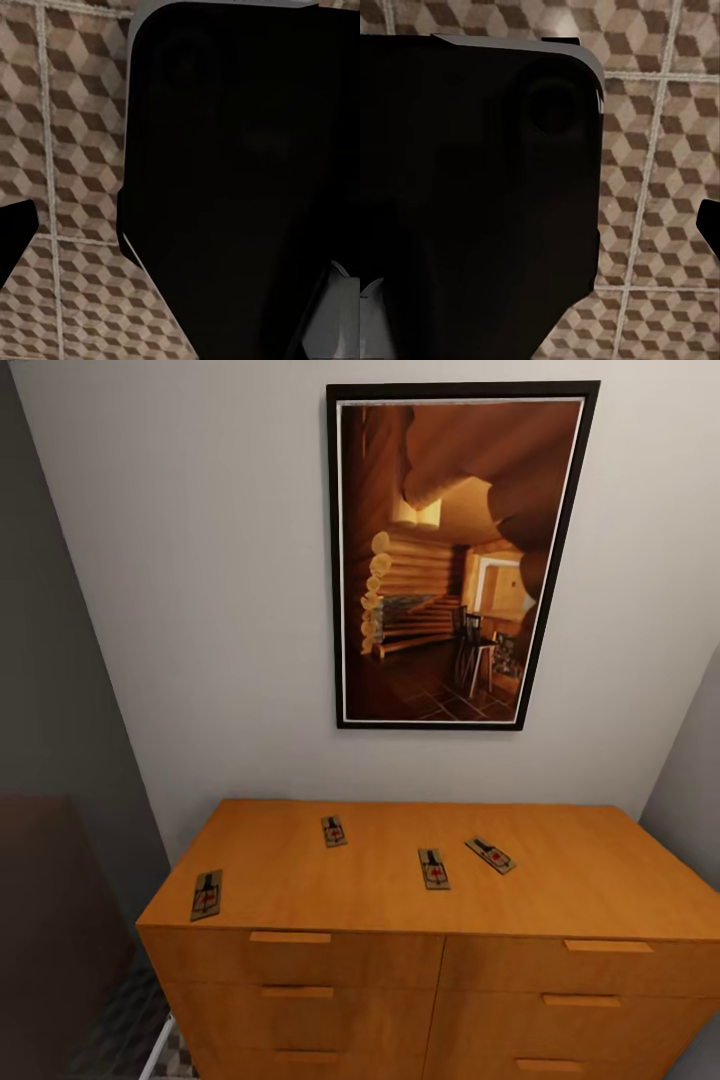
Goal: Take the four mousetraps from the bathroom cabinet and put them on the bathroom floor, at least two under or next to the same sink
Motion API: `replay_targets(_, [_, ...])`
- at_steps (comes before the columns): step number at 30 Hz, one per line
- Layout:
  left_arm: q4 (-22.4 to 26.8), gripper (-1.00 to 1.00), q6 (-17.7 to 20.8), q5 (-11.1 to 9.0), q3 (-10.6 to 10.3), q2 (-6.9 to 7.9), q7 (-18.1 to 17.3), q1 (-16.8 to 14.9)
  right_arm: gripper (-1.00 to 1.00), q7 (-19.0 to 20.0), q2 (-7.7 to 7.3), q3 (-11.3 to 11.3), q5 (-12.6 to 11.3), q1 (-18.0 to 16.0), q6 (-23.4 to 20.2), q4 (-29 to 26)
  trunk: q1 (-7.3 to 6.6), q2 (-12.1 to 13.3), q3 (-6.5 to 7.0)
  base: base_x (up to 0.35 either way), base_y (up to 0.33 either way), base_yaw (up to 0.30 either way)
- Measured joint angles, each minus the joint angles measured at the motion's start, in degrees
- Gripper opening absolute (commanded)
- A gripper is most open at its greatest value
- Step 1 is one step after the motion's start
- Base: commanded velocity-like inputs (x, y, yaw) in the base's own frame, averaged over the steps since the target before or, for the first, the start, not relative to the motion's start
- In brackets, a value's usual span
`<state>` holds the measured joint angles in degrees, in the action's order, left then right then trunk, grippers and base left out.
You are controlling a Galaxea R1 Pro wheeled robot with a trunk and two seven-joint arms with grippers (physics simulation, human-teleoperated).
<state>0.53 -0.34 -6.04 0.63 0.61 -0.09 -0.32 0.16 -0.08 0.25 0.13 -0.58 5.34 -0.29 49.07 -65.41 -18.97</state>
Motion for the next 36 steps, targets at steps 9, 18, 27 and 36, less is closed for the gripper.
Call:
replay_targets(9, [0.0,1.0,0.0,-0.7,0.0,0.01,0.2,0.0,1.0,0.0,0.0,0.0,0.0,0.0,0.0,0.0,-1.98,3.6,1.62,0.0,0.0,0.0])
replay_targets(18, [-0.1,1.0,0.0,-1.0,0.0,0.01,0.2,0.0,1.0,0.0,0.0,0.0,0.0,0.0,0.0,0.0,-3.93,7.2,3.23,-0.109,0.0,0.0])
replay_targets(27, [0.0,1.0,-0.1,-1.1,0.0,0.08,0.2,0.0,1.0,0.0,0.0,0.0,-0.1,0.0,0.0,0.0,-5.9,10.8,4.85,-0.267,0.0,0.0])
replay_targets(36, [0.0,1.0,-0.1,-1.1,0.0,0.09,0.2,0.0,1.0,0.0,0.0,-0.1,-0.1,0.0,0.0,0.0,-7.91,14.5,6.47,-0.067,0.0,0.0])
